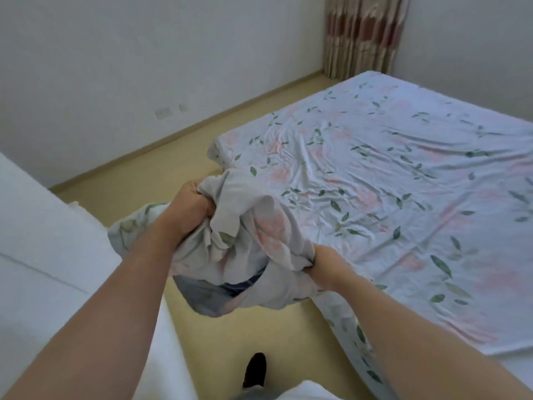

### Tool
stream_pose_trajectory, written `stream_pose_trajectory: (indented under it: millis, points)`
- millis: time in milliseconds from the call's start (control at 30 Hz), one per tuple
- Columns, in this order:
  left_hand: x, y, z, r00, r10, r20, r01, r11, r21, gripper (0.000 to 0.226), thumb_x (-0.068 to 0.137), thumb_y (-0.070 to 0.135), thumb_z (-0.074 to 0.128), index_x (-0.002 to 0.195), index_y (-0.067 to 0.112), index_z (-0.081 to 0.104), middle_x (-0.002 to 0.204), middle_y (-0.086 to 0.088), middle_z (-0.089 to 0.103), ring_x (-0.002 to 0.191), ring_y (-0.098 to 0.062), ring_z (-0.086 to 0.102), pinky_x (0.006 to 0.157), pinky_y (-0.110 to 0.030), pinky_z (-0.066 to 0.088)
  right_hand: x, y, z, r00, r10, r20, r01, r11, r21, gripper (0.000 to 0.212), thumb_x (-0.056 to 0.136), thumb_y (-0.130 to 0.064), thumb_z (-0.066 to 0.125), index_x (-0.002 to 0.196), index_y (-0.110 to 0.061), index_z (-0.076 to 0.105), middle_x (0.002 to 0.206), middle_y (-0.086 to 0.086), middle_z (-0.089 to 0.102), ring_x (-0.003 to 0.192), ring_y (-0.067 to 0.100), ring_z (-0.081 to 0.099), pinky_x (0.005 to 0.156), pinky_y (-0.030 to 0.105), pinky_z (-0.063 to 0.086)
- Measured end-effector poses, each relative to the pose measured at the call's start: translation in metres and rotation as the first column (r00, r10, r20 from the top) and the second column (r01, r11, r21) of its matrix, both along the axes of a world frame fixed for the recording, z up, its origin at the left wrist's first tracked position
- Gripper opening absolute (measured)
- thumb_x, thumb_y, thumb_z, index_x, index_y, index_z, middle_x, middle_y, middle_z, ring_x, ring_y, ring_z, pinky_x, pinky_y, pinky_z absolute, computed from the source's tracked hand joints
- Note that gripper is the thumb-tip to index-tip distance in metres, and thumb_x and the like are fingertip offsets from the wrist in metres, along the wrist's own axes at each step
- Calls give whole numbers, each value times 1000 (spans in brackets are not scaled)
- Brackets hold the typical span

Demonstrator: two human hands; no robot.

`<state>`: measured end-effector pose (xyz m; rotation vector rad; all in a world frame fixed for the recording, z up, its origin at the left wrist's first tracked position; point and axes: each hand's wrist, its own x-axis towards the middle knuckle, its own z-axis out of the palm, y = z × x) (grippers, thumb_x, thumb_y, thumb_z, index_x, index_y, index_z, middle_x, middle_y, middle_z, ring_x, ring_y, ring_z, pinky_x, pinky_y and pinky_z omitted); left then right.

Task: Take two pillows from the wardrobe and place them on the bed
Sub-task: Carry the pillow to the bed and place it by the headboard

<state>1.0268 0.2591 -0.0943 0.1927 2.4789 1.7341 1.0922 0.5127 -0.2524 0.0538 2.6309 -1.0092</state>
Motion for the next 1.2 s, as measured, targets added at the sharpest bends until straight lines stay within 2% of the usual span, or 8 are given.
stream_pose_trajectory:
  millis: [133, 300, 400, 500, 633, 867, 1067, 1200]
  points:
    - [-79, -10, 2, 990, 9, -141, -30, 989, -144, 23, 73, 18, 68, 95, 23, 69, 90, 8, 68, 81, -7, 61, 67, -25, 47, -34, -8, 15, 976, -189, -109, 190, 982, 0, 17, 87, -25, 53, 103, -24, 60, 99, 0, 69, 91, 24, 64, 82, 41, 55]
    - [-137, 8, -2, 939, 2, -343, -121, 938, -325, 63, 74, 3, 62, 133, 20, 49, 132, -3, 53, 120, -21, 51, 96, -32, 42, -81, -33, 36, 877, -403, -261, 422, 907, 18, 4, 89, -12, 48, 89, -12, 52, 76, -2, 53, 73, 24, 52, 62, 35, 39]
    - [-143, 27, -29, 879, -322, -351, 107, 851, -514, 83, 68, 8, 64, 146, 24, 37, 154, -1, 33, 143, -22, 28, 117, -47, 30, -101, -40, 49, 832, -459, -310, 496, 867, 48, 6, 86, -7, 48, 86, -12, 49, 79, 1, 52, 74, 25, 50, 63, 33, 35]
    - [-142, 52, -61, 653, -714, -253, 291, 546, -786, 106, 67, 19, 67, 156, 33, 11, 167, 5, 0, 154, -19, -8, 123, -53, 4, -106, -43, 62, 815, -461, -350, 519, 850, 91, 10, 88, -9, 51, 84, -15, 44, 83, 4, 53, 78, 28, 53, 65, 32, 32]
    - [-148, 95, -77, 435, -879, -196, 178, 298, -938, 121, 75, 43, 76, 156, 29, -13, 167, 5, -4, 153, -23, -15, 120, -57, -11, -94, -42, 74, 782, -475, -403, 558, 822, 115, 12, 90, -11, 53, 86, -19, 45, 91, 10, 63, 83, 28, 56, 69, 29, 33]
    - [-145, 150, -83, 158, -973, -170, 79, 184, -980, 48, 77, 54, 69, 115, 30, 55, 113, 7, 61, 123, -21, 48, 120, -49, 13, -39, -22, 76, 742, -608, -282, 657, 743, 129, 5, 89, -19, 53, 88, -16, 49, 87, 2, 58, 80, 27, 56, 73, 43, 50]
    - [-137, 176, -109, 182, -951, -251, 277, 294, -915, 21, 70, 26, 70, 86, 24, 57, 85, 2, 64, 90, -29, 61, 70, -36, 51, 23, 21, 93, 724, -685, -86, 654, 642, 400, 65, 66, -78, 65, 108, -30, 49, 101, -5, 59, 93, 22, 58, 84, 43, 47]
    - [-146, 190, -102, 299, -904, -304, 458, 416, -786, 17, 72, 24, 68, 76, 24, 51, 78, 1, 61, 80, -30, 59, 60, -37, 47, 80, 57, 84, 575, -793, 202, 616, 582, 531, 103, 50, -68, 77, 135, -37, 28, 126, 2, 50, 117, 31, 53, 97, 54, 43]
